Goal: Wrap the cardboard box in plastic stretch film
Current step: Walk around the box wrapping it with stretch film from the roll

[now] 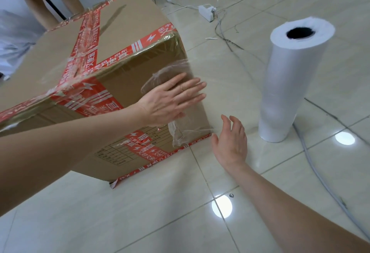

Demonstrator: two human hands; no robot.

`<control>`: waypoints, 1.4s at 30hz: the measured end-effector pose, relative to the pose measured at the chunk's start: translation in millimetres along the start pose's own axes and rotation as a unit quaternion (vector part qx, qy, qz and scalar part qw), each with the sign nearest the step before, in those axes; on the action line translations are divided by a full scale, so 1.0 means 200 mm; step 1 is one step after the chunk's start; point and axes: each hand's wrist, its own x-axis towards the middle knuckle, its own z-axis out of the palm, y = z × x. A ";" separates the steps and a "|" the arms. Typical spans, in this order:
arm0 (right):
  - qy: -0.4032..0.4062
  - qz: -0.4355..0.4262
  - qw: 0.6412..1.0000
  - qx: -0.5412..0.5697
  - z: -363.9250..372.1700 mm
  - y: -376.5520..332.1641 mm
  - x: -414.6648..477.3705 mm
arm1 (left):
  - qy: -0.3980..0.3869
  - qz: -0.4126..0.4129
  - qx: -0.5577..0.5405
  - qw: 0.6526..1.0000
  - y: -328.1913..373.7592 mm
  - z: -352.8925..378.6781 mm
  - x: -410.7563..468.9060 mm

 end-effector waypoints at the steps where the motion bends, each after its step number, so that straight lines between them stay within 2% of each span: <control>1: -0.002 -0.001 1.000 0.001 0.00 0.00 0.00 | -0.014 0.010 0.010 1.000 0.01 0.02 0.00; 5: -0.003 -0.007 1.000 0.003 0.01 0.00 0.00 | -0.047 0.017 0.056 0.997 0.07 0.06 0.01; 9: 0.001 0.001 1.000 -0.002 -0.01 0.01 0.01 | -0.076 0.053 0.007 0.996 0.12 0.07 0.02; 11: -0.001 0.003 1.000 -0.009 -0.01 0.03 0.01 | -0.084 0.085 0.037 0.992 0.15 0.10 0.03; 13: -0.004 0.003 1.000 -0.017 -0.01 0.05 0.01 | -0.124 0.081 0.073 0.986 0.19 0.12 0.03; 17: -0.007 0.008 1.000 -0.022 -0.01 0.06 0.01 | -0.142 0.092 0.056 0.984 0.27 0.15 0.06; 22: -0.005 0.005 1.000 -0.018 -0.01 0.07 0.02 | -0.152 0.124 0.143 0.970 0.35 0.26 0.05; 26: -0.004 0.002 1.000 -0.014 -0.02 0.06 0.01 | -0.158 0.128 0.142 0.969 0.39 0.26 0.08; 29: 0.005 -0.009 1.000 -0.010 -0.05 0.04 0.01 | -0.193 0.114 0.084 0.971 0.41 0.23 0.07; 33: 0.018 -0.025 1.000 -0.002 -0.10 0.02 0.02 | -0.204 0.109 0.071 0.970 0.37 0.20 0.06; 38: 0.031 -0.035 0.999 0.005 -0.21 -0.04 0.02 | -0.078 0.047 0.020 0.996 0.10 0.05 0.02; 42: 0.063 -0.085 0.994 0.015 -0.38 -0.13 0.04 | 0.018 -0.008 -0.035 0.999 -0.07 -0.11 0.05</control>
